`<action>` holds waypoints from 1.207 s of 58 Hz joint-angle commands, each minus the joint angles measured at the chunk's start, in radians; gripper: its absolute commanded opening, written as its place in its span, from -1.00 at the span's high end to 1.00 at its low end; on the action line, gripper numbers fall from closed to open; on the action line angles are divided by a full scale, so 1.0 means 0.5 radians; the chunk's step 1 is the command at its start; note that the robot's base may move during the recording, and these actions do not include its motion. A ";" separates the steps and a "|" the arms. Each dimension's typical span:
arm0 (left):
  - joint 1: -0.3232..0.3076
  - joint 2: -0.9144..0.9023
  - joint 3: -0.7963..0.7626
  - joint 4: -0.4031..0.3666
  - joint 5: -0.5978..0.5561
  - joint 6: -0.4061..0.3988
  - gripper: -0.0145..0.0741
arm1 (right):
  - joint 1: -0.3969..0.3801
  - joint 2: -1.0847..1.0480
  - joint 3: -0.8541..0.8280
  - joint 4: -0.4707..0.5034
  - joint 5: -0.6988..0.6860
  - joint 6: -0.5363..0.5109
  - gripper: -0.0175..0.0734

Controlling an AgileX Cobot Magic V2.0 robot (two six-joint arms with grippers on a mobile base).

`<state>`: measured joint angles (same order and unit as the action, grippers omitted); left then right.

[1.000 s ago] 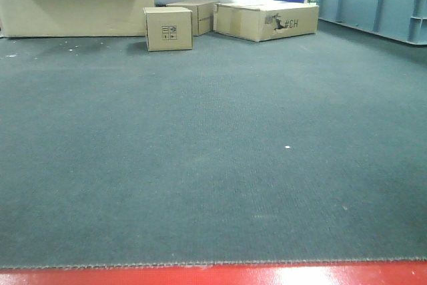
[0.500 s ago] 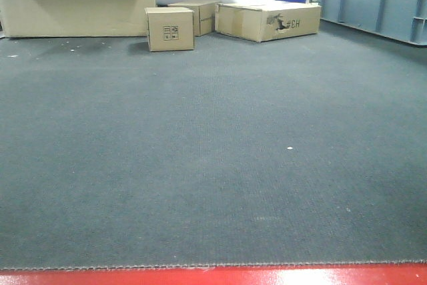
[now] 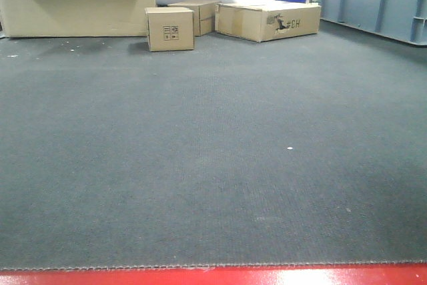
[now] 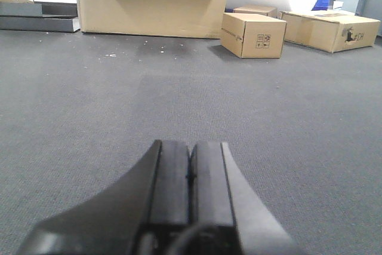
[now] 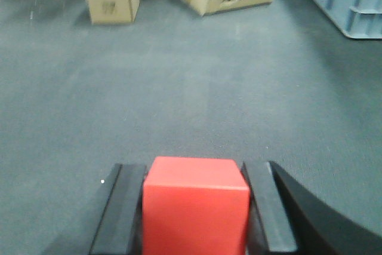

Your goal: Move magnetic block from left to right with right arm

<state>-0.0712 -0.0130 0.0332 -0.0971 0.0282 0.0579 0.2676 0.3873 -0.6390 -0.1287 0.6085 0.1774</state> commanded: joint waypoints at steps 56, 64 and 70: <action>-0.007 -0.005 0.013 -0.009 -0.166 -0.012 0.96 | 0.631 2.539 -1.536 0.310 0.293 -0.022 0.21; -0.007 -0.005 0.013 -0.009 -0.166 -0.012 0.96 | 0.631 2.738 -1.539 0.310 0.300 -0.022 0.21; -0.007 -0.005 0.013 -0.009 -0.166 -0.012 0.96 | 0.631 2.847 -1.539 0.308 0.302 -0.022 0.21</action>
<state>-0.0712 -0.0130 0.0332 -0.0971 0.0282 0.0579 0.5825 1.8261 -1.3728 0.0221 0.7896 0.1601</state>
